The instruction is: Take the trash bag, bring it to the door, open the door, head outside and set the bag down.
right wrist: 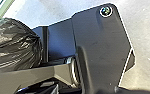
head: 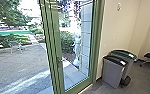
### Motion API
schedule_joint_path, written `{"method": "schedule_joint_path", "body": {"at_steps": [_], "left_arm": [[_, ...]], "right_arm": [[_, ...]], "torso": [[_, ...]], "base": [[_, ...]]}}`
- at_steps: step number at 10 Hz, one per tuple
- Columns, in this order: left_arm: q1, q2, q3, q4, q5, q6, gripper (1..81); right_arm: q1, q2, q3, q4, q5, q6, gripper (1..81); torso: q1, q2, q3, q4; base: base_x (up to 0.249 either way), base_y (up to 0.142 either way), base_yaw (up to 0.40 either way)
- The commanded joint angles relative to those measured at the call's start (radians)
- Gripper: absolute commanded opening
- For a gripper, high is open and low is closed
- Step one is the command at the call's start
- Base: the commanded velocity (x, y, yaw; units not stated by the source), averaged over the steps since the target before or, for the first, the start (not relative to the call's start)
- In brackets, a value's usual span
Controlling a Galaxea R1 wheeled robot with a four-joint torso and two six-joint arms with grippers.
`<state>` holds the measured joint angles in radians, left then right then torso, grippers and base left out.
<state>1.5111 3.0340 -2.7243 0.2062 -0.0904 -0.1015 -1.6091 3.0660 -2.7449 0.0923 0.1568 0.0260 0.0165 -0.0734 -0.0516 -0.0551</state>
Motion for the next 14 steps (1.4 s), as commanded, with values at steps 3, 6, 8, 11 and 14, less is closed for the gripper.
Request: {"method": "schedule_joint_path", "body": {"at_steps": [3, 6, 8, 11, 14], "left_arm": [[-0.05, -0.003, 0.001, 0.015, 0.041, 0.006, 1.0], [-0.047, -0.001, -0.009, 0.012, 0.04, 0.019, 1.0], [-0.045, 0.0, -0.009, 0.012, 0.04, 0.019, 1.0], [-0.045, 0.0, -0.009, 0.012, 0.04, 0.019, 1.0], [-0.045, 0.003, -0.009, 0.012, 0.04, 0.019, 1.0]], "right_arm": [[0.042, 0.004, 0.001, -0.006, -0.049, -0.003, 81.1], [0.04, 0.006, 0.002, -0.01, -0.031, -0.003, 81.1], [0.042, 0.006, 0.001, -0.01, -0.031, -0.003, 81.1], [0.042, 0.006, 0.001, -0.011, -0.031, -0.003, 81.1], [0.042, 0.006, 0.001, -0.011, -0.033, -0.003, 81.1]], "torso": [[0.0, 0.0, 0.0, 0.0], [0.0, 0.0, 0.0, 0.0], [0.0, 0.0, 0.0, 0.0], [0.0, 0.0, 0.0, 0.0], [-0.001, 0.0, 0.0, 0.0]], "base": [[0.169, 0.0, 0.0], [0.169, 0.0, 0.0], [0.169, 0.0, 0.0], [0.16, 0.0, 0.0], [0.155, -0.082, 0.0]]}}
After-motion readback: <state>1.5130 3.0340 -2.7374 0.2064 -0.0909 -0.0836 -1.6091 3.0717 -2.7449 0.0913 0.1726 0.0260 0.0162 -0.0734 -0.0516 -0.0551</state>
